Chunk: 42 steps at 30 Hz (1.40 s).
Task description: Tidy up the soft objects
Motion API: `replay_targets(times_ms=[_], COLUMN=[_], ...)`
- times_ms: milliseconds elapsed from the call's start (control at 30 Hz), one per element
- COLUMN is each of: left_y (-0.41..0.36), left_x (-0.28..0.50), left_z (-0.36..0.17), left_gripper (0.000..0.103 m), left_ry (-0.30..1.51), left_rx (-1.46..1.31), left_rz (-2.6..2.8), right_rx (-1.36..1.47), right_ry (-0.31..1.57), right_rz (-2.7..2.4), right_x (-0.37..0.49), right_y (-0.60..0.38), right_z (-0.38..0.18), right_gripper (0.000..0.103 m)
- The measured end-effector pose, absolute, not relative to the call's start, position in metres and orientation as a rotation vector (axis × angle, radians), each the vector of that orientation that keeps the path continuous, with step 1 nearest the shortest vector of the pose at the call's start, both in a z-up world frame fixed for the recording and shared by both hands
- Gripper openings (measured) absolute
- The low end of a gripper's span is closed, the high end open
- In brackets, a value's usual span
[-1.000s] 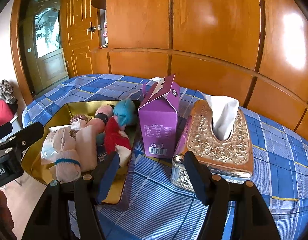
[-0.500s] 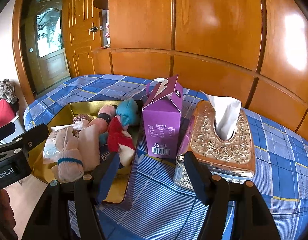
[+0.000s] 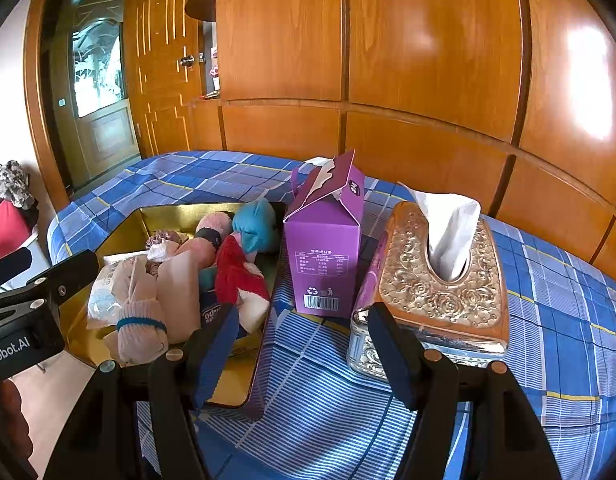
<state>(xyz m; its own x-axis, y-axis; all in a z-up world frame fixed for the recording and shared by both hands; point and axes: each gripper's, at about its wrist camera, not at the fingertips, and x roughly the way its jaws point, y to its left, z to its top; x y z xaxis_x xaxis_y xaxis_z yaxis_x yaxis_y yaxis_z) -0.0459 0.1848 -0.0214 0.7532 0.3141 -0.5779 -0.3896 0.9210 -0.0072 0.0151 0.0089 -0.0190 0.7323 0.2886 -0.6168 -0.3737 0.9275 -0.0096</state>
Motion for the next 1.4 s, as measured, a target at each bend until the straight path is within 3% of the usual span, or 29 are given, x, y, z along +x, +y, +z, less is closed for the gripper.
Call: replay_targets(times_ms=[1400], left_y=[0.1828], left_x=[-0.0457], left_z=[-0.0216], left_gripper=[0.103], left_ry=[0.611], left_rx=[-0.134], left_rz=[0.368], right_rx=[-0.126], right_ry=[0.661], right_rz=[0.352], right_x=[0.0155], right_y=[0.0075], right_z=[-0.0193], right_gripper=[0.068])
